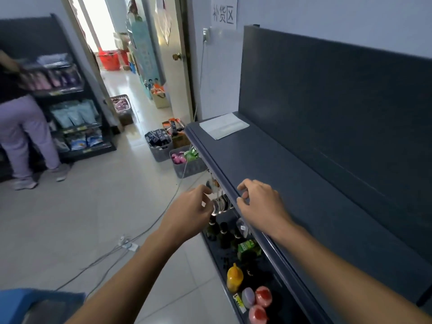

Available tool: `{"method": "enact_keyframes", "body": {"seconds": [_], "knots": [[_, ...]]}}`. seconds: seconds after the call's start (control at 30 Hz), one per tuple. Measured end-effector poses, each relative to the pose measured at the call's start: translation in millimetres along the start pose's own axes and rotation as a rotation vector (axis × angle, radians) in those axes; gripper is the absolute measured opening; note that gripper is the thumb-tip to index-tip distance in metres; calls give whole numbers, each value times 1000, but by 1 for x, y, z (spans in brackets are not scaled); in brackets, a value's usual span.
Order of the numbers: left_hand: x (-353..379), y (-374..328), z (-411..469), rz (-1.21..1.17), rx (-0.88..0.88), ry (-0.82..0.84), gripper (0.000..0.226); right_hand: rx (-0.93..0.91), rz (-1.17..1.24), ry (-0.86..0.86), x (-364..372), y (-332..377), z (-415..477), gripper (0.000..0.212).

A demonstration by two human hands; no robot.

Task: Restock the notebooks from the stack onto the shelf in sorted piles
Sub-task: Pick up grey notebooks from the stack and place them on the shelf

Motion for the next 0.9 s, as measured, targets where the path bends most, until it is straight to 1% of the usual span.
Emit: {"method": "enact_keyframes", "body": {"seconds": [0.1, 0.27, 0.57, 0.73, 0.9], "knots": [[-21, 23, 40, -7, -9, -10, 28, 0, 2, -1, 5, 18, 43, 19], [-48, 62, 105, -12, 37, -4, 29, 26, -26, -3, 20, 44, 107, 18], [-102, 136, 214, 15, 134, 110, 29, 175, -44, -39, 49, 99, 209, 21], [-112, 154, 265, 33, 188, 158, 30, 262, -33, -22, 60, 106, 250, 23], [-106, 160, 322, 8, 228, 217, 30, 325, -17, -7, 71, 97, 298, 20]]}}
Point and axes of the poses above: each hand's wrist, its own z-axis towards the middle knuckle, its own x-axis out of the palm, y = z × x, the point moved 2 cm from there along z, towards the middle knuckle, and after that the axes turned 15 degrees about -z, right-handed, at the moved point
